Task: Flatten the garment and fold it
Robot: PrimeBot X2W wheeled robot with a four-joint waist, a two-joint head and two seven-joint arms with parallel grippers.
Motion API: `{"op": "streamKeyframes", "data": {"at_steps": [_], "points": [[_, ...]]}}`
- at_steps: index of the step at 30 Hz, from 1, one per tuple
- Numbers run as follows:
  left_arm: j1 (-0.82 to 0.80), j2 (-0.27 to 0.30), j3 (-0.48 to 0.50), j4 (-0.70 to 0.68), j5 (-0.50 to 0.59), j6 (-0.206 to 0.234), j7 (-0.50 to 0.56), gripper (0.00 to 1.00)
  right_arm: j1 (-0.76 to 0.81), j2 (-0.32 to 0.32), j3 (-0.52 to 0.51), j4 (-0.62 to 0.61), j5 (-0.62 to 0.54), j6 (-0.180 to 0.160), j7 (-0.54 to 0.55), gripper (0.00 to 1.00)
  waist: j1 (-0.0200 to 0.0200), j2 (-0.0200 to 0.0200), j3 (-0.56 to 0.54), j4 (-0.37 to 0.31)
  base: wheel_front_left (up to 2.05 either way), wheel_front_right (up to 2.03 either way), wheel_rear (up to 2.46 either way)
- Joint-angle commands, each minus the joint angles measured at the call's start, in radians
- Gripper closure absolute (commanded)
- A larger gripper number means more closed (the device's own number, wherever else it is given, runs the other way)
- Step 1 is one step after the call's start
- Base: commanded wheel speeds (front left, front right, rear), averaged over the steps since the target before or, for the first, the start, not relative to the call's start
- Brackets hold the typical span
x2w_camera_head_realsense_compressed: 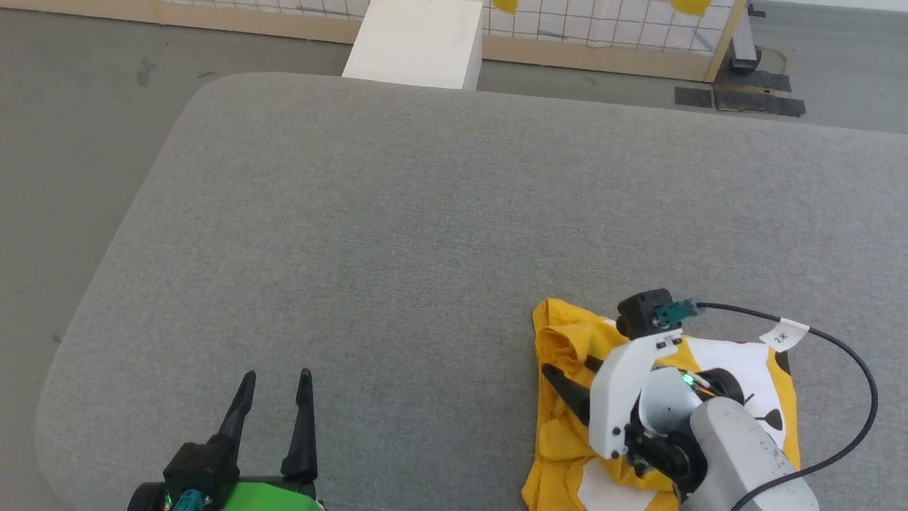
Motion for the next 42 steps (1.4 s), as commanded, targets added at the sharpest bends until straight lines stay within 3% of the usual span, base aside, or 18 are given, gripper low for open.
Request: {"op": "streamKeyframes", "data": {"at_steps": [1, 7, 11, 19, 27, 39, 40, 41, 42], "points": [[-0.015, -0.007, 0.003, 0.000, 0.002, -0.004, -0.004, 0.00, -0.015, 0.002, 0.005, -0.019, 0.023, -0.001, 0.006, 0.00, 0.0000, 0.0000, 0.001, -0.007, 0.00, 0.00, 0.00], [-0.013, -0.004, 0.012, -0.016, 0.005, -0.002, -0.004, 0.00, 0.021, -0.029, -0.076, -0.198, 0.055, -0.001, 0.008, 0.00, 0.0000, 0.0000, 0.016, -0.029, 0.00, 0.00, 0.00], [-0.014, -0.002, 0.020, -0.031, 0.013, 0.000, -0.004, 0.00, 0.089, -0.083, -0.189, -0.337, -0.007, -0.001, -0.013, 0.00, 0.0000, 0.0000, 0.026, -0.046, 0.00, 0.00, 0.00], [-0.002, 0.001, 0.028, -0.043, 0.018, -0.003, -0.004, 0.00, 0.264, -0.100, -0.399, -0.486, -0.081, -0.001, 0.052, 0.00, 0.0000, 0.0000, 0.041, -0.074, 0.00, 0.00, 0.00], [-0.013, 0.009, 0.021, -0.039, 0.022, -0.011, -0.004, 0.00, 0.332, -0.073, -0.495, -0.449, -0.083, -0.001, 0.086, 0.00, 0.0000, 0.0000, 0.057, -0.072, 0.00, 0.00, 0.00], [-0.013, 0.033, 0.018, -0.047, 0.022, -0.008, 0.006, 0.00, 0.285, -0.046, -0.512, -0.275, -0.061, -0.001, 0.074, 0.00, 0.0000, 0.0000, 0.066, -0.041, 0.00, 0.00, 0.00], [-0.014, 0.034, 0.017, -0.049, 0.022, -0.008, 0.008, 0.00, 0.278, -0.046, -0.509, -0.261, -0.062, -0.001, 0.071, 0.17, 0.0000, 0.0000, 0.068, -0.039, 0.00, 0.00, 0.00], [-0.015, 0.036, 0.016, -0.051, 0.022, -0.007, 0.009, 0.00, 0.270, -0.046, -0.505, -0.246, -0.060, -0.001, 0.066, 0.55, 0.0000, 0.0000, 0.069, -0.037, 0.00, 0.00, 0.00], [-0.016, 0.036, 0.015, -0.053, 0.022, -0.007, 0.010, 0.00, 0.264, -0.044, -0.504, -0.236, -0.053, -0.001, 0.062, 1.00, 0.0000, 0.0000, 0.070, -0.035, 0.00, 0.00, 0.00]]}}
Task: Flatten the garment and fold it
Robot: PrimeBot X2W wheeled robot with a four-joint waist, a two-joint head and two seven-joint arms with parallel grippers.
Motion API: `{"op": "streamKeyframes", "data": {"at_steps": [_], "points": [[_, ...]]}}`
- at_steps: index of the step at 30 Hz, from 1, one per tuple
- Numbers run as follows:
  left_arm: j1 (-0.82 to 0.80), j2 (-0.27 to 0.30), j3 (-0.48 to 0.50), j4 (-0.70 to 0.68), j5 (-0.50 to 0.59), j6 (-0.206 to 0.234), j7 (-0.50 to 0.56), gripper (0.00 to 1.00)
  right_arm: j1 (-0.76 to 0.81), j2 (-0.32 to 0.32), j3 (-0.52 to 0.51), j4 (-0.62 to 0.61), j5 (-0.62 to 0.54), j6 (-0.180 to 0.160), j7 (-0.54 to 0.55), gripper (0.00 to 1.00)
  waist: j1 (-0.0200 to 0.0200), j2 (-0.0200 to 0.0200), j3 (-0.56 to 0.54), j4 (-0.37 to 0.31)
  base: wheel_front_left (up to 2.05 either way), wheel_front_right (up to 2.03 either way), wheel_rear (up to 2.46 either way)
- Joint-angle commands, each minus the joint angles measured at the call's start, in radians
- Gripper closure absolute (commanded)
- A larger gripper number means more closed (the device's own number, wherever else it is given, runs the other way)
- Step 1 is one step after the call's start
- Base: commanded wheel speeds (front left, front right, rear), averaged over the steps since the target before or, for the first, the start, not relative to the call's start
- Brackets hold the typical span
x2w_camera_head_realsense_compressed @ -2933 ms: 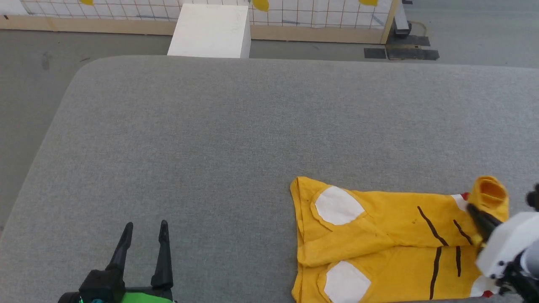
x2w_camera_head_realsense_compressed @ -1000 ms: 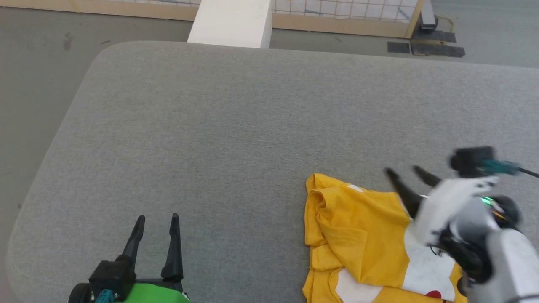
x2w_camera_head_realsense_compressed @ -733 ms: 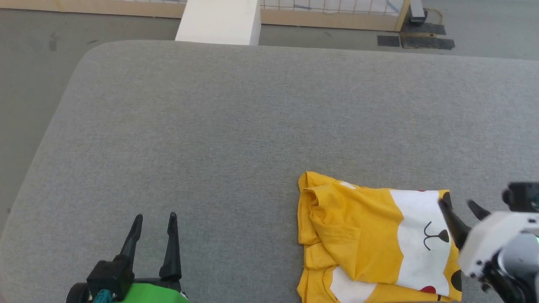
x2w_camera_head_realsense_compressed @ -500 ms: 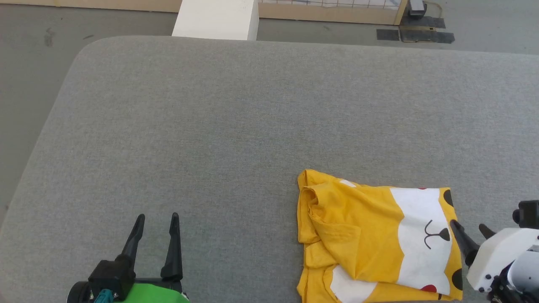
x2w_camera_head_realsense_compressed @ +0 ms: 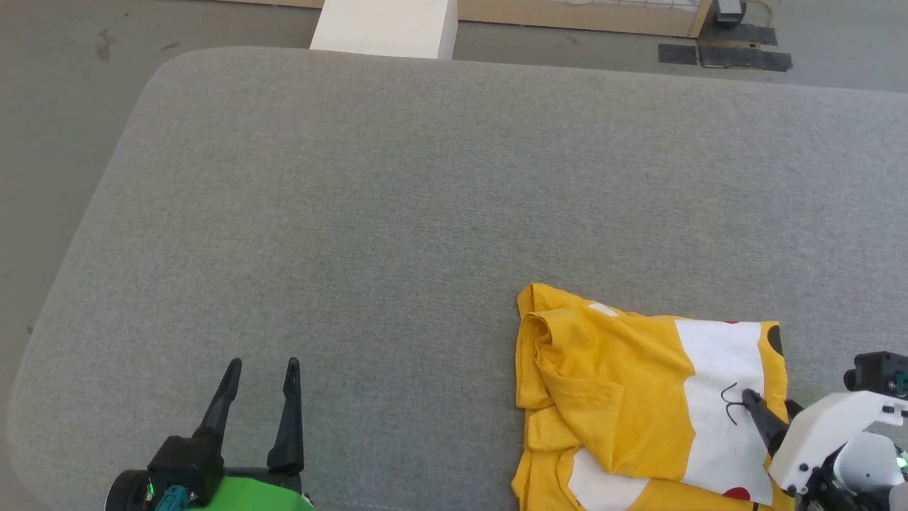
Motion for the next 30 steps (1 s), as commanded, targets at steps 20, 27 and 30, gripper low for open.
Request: {"op": "streamKeyframes", "data": {"at_steps": [20, 27, 30], "points": [[-0.057, 0.007, -0.030, -0.043, 0.003, 0.011, -0.006, 0.00, -0.115, -0.113, 0.119, -0.074, -0.038, -0.001, -0.004, 1.00, 0.0000, 0.0000, 0.014, -0.089, 0.00, 0.00, 0.00], [-0.105, 0.019, -0.048, -0.050, 0.014, 0.005, -0.001, 0.00, -0.237, -0.205, 0.179, -0.064, -0.071, -0.001, 0.006, 1.00, 0.0000, 0.0000, 0.055, -0.155, 0.00, 0.00, 0.00], [-0.131, 0.026, -0.056, -0.058, 0.020, 0.002, 0.006, 0.00, -0.302, -0.249, 0.197, -0.054, -0.082, -0.001, 0.014, 1.00, 0.0000, 0.0000, 0.080, -0.184, 0.00, 0.00, 0.00]]}}
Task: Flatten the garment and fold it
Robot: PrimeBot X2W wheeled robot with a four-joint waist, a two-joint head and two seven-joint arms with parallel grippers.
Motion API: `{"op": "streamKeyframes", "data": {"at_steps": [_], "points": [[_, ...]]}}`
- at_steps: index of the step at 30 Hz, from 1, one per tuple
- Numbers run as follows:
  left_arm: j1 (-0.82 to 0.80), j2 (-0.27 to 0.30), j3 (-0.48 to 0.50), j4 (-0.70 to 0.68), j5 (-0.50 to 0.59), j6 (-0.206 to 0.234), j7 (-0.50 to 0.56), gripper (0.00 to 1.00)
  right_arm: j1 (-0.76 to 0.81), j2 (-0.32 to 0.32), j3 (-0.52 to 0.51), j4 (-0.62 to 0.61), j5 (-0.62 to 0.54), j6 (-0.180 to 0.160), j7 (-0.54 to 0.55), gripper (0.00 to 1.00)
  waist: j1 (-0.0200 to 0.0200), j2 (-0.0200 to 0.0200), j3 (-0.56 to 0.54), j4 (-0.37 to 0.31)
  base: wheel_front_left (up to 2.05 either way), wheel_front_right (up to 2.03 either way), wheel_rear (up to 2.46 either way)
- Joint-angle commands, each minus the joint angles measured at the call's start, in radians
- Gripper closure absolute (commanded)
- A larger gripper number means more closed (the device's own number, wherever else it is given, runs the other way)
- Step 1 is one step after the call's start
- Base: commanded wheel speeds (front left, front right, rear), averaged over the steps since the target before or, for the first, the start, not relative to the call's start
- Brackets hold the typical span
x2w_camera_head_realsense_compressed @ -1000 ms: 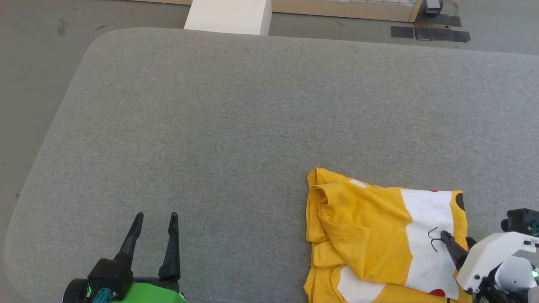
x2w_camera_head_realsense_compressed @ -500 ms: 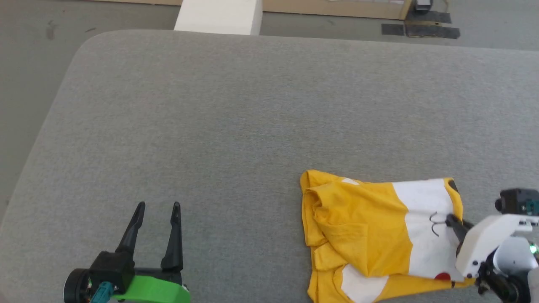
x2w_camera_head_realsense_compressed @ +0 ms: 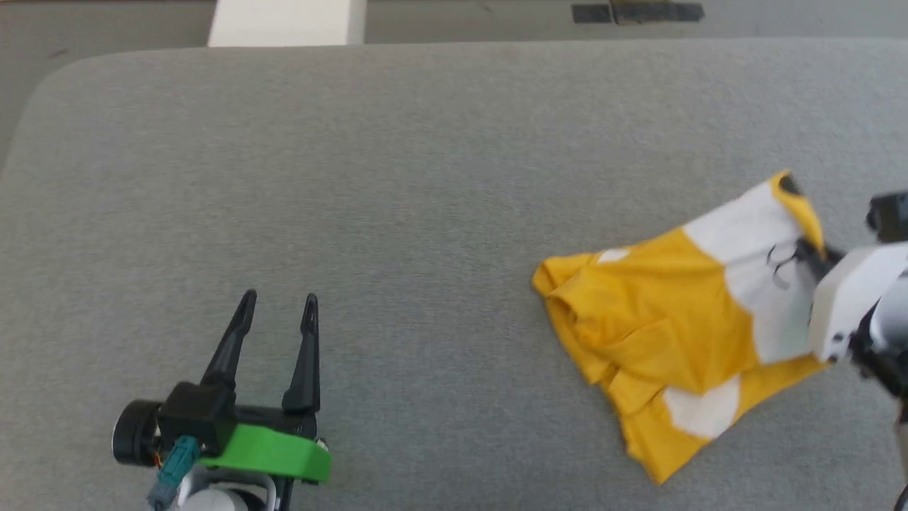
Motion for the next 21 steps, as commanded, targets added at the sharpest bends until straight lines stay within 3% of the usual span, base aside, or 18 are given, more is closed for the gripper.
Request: {"op": "streamKeyframes", "data": {"at_steps": [1, 12, 21], "points": [[-0.025, 0.012, -0.003, -0.007, 0.009, -0.005, 0.005, 0.00, -0.037, -0.017, 0.005, 0.004, -0.012, -0.002, 0.005, 1.00, 0.0000, 0.0000, 0.042, -0.042, 0.00, 0.00, 0.00], [-0.123, 0.047, -0.025, -0.061, 0.038, -0.013, 0.044, 0.00, -0.218, -0.195, 0.036, 0.055, -0.082, -0.002, 0.012, 1.00, 0.0000, 0.0000, 0.164, -0.121, 0.00, 0.00, 0.00], [-0.165, 0.090, -0.023, -0.120, 0.060, -0.014, 0.083, 0.00, -0.287, -0.280, 0.013, 0.107, -0.128, -0.002, -0.009, 1.00, 0.0000, 0.0000, 0.251, -0.180, 0.00, 0.00, 0.00]]}}
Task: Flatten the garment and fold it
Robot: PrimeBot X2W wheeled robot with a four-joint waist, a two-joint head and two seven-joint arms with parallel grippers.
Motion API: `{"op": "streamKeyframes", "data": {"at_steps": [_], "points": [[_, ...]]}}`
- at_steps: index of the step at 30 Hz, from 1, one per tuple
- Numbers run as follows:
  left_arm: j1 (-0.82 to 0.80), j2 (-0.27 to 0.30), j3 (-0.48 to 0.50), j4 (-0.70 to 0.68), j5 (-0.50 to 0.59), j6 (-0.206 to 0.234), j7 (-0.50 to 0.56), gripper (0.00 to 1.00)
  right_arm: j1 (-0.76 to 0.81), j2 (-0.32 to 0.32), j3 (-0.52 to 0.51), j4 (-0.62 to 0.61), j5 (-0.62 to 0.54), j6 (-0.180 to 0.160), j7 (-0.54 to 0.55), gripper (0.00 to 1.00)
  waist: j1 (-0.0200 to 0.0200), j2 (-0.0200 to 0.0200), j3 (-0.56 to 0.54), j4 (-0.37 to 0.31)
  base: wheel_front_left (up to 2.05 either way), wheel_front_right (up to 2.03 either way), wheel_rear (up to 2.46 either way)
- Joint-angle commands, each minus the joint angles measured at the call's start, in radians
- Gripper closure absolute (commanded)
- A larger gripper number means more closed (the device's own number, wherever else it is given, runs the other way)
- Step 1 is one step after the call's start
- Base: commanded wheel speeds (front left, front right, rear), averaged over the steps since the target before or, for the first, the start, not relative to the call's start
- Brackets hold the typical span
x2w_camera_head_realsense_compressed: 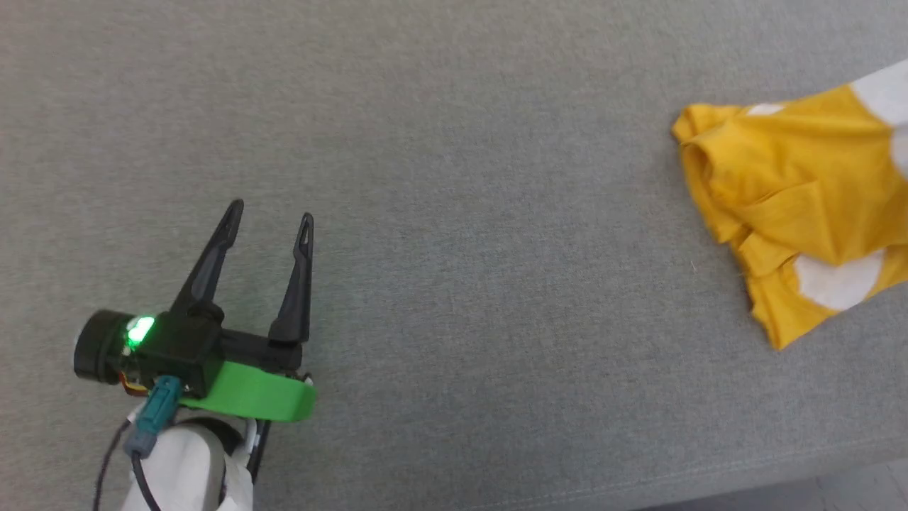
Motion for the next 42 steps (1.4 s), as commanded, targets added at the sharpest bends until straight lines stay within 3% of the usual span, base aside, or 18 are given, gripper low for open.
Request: {"op": "streamKeyframes", "data": {"at_steps": [1, 12, 23, 27, 28, 30, 31, 42], "points": [[-0.026, 0.014, 0.001, -0.012, 0.008, -0.006, 0.008, 0.00, -0.026, -0.014, -0.009, 0.007, -0.014, -0.002, -0.012, 1.00, -0.0001, -0.0001, 0.057, -0.044, 0.00, 0.00, 0.00], [-0.079, 0.056, -0.002, -0.077, 0.031, -0.010, 0.051, 0.00, -0.085, -0.085, -0.037, 0.089, -0.102, -0.002, -0.095, 1.00, -0.0001, -0.0001, 0.161, -0.073, 0.00, 0.00, 0.00], [-0.115, 0.100, 0.003, -0.144, 0.054, -0.011, 0.094, 0.00, -0.157, -0.108, -0.053, 0.219, -0.196, -0.002, -0.199, 1.00, -0.0001, -0.0001, 0.229, -0.069, 0.00, 0.00, 0.00], [-0.125, 0.113, 0.001, -0.170, 0.058, -0.011, 0.117, 0.00, -0.192, -0.090, -0.088, 0.300, -0.243, -0.002, -0.243, 1.00, -0.0001, -0.0001, 0.246, -0.062, 0.00, 0.00, 0.00], [-0.125, 0.115, 0.001, -0.172, 0.058, -0.011, 0.120, 0.00, -0.197, -0.085, -0.095, 0.315, -0.252, -0.002, -0.253, 0.95, -0.0001, -0.0001, 0.246, -0.060, 0.00, 0.00, 0.00], [-0.126, 0.117, 0.001, -0.173, 0.058, -0.009, 0.123, 0.00, -0.204, -0.072, -0.114, 0.345, -0.265, -0.002, -0.265, 0.52, -0.0001, -0.0001, 0.244, -0.057, 0.00, 0.00, 0.00], [-0.126, 0.118, 0.002, -0.173, 0.058, -0.008, 0.124, 0.00, -0.206, -0.066, -0.120, 0.356, -0.274, -0.002, -0.272, 0.00, -0.0001, -0.0001, 0.242, -0.055, 0.00, 0.00, 0.00], [-0.111, 0.099, 0.007, -0.134, 0.037, 0.022, 0.084, 0.00, -0.232, -0.003, -0.185, 0.479, -0.342, -0.002, -0.359, 0.00, -0.0001, -0.0001, 0.178, -0.037, 0.00, 0.00, 0.00]]}}
